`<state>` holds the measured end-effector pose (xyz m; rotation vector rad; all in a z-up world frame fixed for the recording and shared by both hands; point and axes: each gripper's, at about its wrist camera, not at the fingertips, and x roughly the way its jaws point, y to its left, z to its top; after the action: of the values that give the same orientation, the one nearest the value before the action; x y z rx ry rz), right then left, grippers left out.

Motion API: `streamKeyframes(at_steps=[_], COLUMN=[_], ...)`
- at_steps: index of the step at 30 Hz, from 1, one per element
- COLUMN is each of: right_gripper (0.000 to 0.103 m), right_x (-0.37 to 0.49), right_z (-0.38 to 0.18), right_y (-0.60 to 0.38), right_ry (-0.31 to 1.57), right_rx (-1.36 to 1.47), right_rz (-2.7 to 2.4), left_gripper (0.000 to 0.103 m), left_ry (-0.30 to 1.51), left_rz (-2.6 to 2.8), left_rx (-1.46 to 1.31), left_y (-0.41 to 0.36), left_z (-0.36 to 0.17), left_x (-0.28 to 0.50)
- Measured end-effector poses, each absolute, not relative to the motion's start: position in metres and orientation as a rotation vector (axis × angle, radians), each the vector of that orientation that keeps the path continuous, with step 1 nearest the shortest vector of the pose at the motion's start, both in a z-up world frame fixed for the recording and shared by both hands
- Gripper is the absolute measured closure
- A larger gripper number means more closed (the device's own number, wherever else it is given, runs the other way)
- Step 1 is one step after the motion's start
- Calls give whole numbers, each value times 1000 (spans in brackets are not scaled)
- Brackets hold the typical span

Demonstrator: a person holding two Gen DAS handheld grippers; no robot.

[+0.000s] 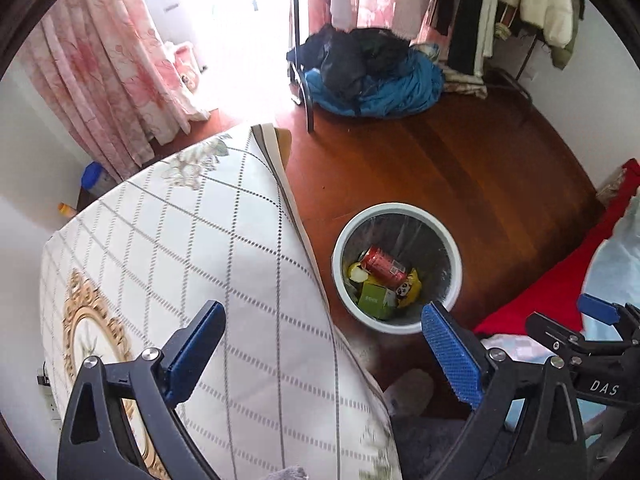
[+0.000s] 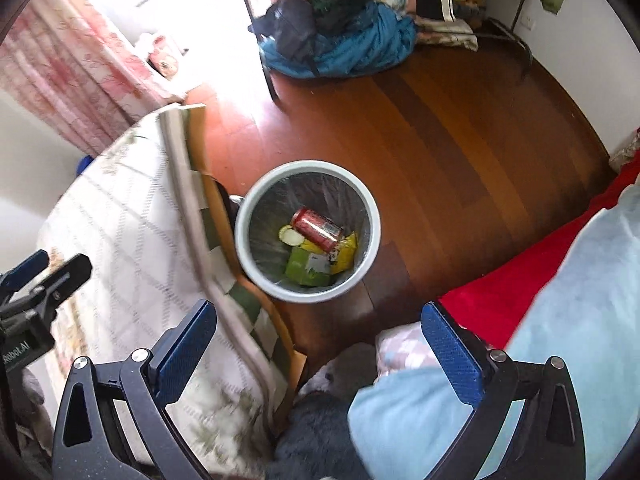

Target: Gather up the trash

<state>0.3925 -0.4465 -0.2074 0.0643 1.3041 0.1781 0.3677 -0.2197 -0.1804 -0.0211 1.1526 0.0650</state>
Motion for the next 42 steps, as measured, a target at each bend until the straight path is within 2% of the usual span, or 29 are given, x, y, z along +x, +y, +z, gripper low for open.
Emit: streamKeyframes(at_steps=[20,31,42], right_gripper=[0,0,0], right_x=[232,185,165], right_z=[-18,38,67], right_y=[-443,-449,-455], right_ry=[1049,960,929], right_rx=[133,186,203], right_rz=[397,483,533], left_gripper=[3,3,3], left_ry=[925,849,771], left_rz=[-14,-97,-165], left_rx=[-139,-219,-238], left_y=[-198,-185,-184], left_z=[-43,4,37], left_x=[208,160,137])
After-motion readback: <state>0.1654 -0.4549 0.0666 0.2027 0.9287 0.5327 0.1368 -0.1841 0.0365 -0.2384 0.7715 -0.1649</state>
